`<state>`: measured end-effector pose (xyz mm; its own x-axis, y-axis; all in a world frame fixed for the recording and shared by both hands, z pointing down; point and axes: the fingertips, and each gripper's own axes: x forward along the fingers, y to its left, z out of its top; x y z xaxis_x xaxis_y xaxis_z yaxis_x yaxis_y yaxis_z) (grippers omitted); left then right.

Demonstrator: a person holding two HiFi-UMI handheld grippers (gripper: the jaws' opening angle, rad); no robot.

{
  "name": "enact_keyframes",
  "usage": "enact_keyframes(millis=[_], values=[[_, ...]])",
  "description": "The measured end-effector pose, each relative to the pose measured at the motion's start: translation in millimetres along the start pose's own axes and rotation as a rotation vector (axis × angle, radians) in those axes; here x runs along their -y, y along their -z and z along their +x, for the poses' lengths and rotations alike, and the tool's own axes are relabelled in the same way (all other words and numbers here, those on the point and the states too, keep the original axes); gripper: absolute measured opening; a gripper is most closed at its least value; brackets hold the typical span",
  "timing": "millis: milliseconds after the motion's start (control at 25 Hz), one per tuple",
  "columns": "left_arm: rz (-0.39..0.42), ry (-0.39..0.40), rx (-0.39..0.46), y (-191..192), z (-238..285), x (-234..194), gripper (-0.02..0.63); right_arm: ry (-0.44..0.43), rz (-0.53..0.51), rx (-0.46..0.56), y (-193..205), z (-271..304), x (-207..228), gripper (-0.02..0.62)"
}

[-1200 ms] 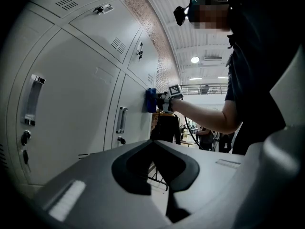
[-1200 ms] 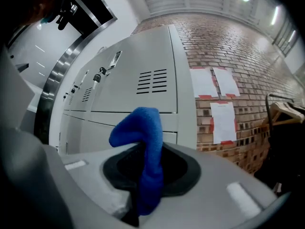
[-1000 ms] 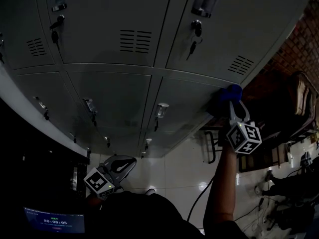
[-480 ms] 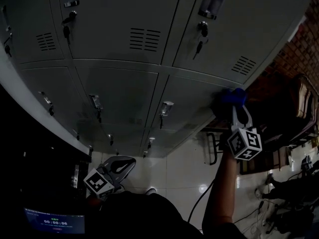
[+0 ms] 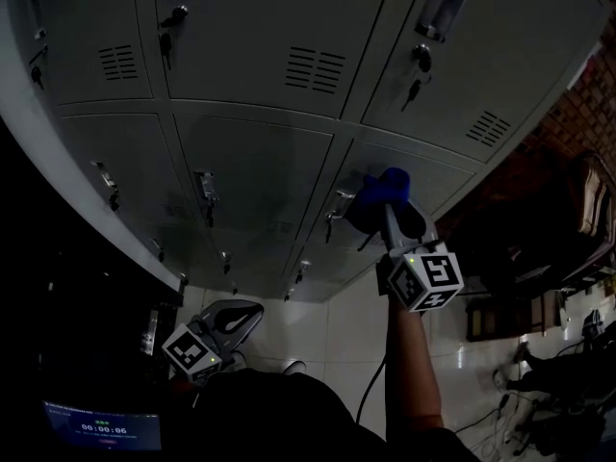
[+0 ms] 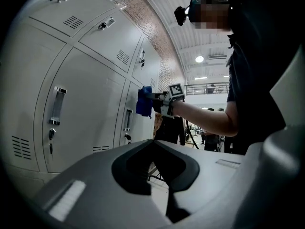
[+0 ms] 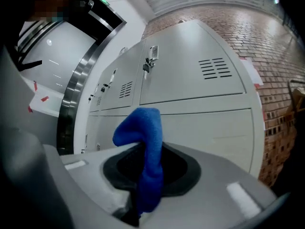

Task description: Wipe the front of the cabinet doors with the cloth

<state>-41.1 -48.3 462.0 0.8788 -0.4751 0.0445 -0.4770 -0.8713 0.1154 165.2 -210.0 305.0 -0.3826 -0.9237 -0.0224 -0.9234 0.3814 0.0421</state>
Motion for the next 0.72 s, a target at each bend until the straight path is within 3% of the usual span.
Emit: enact_keyframes(millis=[240, 720], values=[[0.005, -0.043, -0.005, 4.7, -20.8, -7.4, 0.000, -0.067, -0.008, -0.026, 12.6, 34.4, -29.3, 0.070], [-0.014, -0.090, -0.015, 8.1, -36.8, -17.4, 0.000, -0.060, -0.019, -0.050, 22.6, 57.8, -30.2, 0.071]])
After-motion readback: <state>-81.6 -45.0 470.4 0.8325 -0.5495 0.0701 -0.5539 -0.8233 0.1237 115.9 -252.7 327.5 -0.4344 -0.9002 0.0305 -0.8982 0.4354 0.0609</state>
